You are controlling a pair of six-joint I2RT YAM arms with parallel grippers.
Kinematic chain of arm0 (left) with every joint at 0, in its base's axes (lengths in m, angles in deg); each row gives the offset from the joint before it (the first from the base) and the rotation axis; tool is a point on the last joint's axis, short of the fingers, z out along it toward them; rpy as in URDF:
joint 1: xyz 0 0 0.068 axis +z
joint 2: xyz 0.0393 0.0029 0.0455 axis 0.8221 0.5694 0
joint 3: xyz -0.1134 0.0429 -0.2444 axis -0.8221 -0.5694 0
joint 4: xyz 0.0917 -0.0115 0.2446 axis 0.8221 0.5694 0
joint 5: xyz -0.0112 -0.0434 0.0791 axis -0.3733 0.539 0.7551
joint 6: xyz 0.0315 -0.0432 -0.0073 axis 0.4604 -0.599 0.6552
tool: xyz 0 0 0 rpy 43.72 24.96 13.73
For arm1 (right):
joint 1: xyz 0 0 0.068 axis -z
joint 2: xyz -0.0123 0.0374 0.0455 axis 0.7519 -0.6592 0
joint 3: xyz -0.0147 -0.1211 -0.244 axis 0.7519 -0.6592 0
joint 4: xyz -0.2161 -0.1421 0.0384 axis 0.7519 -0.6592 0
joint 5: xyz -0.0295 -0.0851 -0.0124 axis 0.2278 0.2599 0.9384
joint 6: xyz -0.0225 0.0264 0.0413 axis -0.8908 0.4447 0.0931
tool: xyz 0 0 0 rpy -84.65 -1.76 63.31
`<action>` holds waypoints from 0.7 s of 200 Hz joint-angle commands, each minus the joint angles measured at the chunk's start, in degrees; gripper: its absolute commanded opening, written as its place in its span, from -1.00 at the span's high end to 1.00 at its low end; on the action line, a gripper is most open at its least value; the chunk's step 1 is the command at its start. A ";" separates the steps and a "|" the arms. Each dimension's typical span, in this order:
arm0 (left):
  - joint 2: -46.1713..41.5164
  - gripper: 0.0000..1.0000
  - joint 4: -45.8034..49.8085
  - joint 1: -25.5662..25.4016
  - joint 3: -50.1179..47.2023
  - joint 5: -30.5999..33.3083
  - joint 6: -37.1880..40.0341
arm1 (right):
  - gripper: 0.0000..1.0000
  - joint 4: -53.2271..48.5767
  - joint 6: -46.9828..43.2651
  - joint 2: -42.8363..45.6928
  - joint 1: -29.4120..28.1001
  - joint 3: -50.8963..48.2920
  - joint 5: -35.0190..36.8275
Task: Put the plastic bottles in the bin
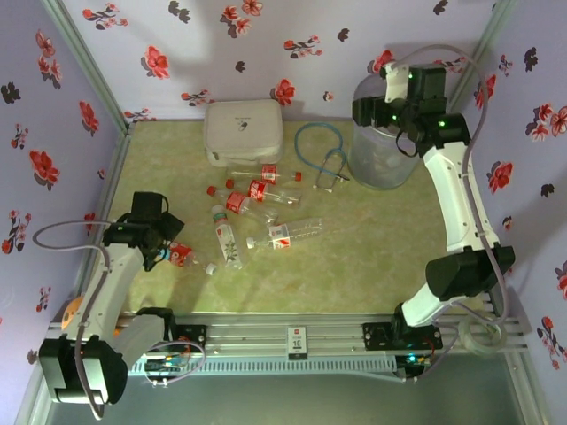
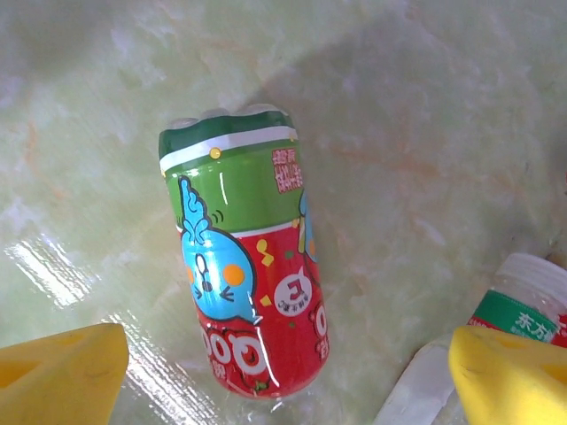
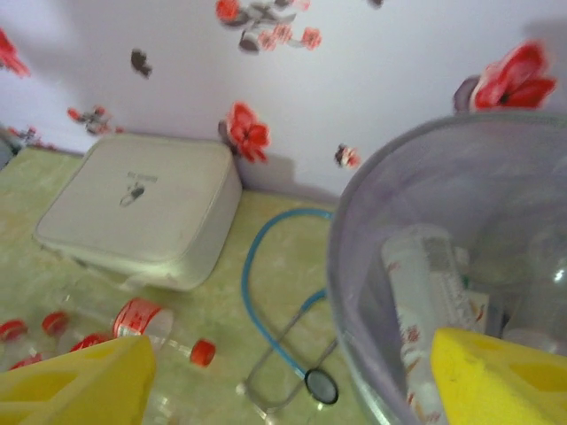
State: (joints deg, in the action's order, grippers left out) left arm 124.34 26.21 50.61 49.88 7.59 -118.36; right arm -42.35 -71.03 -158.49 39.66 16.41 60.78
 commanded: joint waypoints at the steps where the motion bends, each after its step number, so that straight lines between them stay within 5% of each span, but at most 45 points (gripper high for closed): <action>1: 2.35 -0.83 -3.89 1.53 -3.43 -4.30 -3.39 | -0.64 2.51 1.68 4.09 -0.35 -4.22 -1.96; 117: 11.35 -0.61 -17.17 3.46 -12.63 -3.94 -7.23 | -0.63 7.88 6.56 10.68 -3.07 -20.65 -7.58; 140: 11.99 -0.45 -18.35 3.46 -13.19 -3.85 -7.76 | -0.63 8.12 6.54 10.85 -3.20 -22.82 -7.74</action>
State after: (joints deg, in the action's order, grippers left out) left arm 135.73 10.08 53.49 37.64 3.55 -124.57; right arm -36.27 -65.57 -149.11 36.95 -4.64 54.75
